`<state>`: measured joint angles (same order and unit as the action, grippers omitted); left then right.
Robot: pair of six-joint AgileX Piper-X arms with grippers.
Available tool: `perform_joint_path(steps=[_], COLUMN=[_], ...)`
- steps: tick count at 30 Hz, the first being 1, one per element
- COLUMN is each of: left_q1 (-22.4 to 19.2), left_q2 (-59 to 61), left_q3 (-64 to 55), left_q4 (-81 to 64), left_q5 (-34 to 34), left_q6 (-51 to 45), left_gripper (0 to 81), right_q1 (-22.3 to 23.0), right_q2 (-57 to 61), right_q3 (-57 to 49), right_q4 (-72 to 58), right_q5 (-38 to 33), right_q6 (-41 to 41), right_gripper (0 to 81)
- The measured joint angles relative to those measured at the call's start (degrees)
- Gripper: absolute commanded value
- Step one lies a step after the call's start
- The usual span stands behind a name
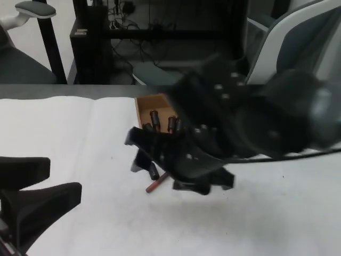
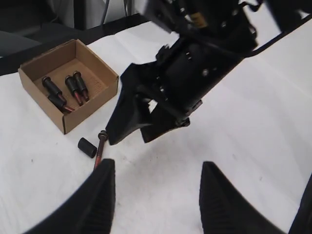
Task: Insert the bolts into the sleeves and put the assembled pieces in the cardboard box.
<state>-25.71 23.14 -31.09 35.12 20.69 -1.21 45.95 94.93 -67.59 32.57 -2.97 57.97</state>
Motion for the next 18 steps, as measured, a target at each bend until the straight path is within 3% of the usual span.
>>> perform_joint_path(steps=[2,5,18], left_q1=[0.0,0.0,0.0], left_q2=[0.0,0.0,0.0], left_q3=[0.0,0.0,0.0], left_q4=[0.0,0.0,0.0], left_q5=[0.0,0.0,0.0], left_q6=[0.0,0.0,0.0], left_gripper=[52.9,52.9,52.9], right_q1=[-0.64,-1.45,-4.98], right_q2=[3.65,7.66,10.89], right_q3=[-2.51,-6.03,-9.81], right_q4=[0.17,0.16,1.08], right_q5=[-0.76,-1.49,-1.23], right_q6=[2.17,3.28,3.8], right_gripper=[69.4,55.0,57.5])
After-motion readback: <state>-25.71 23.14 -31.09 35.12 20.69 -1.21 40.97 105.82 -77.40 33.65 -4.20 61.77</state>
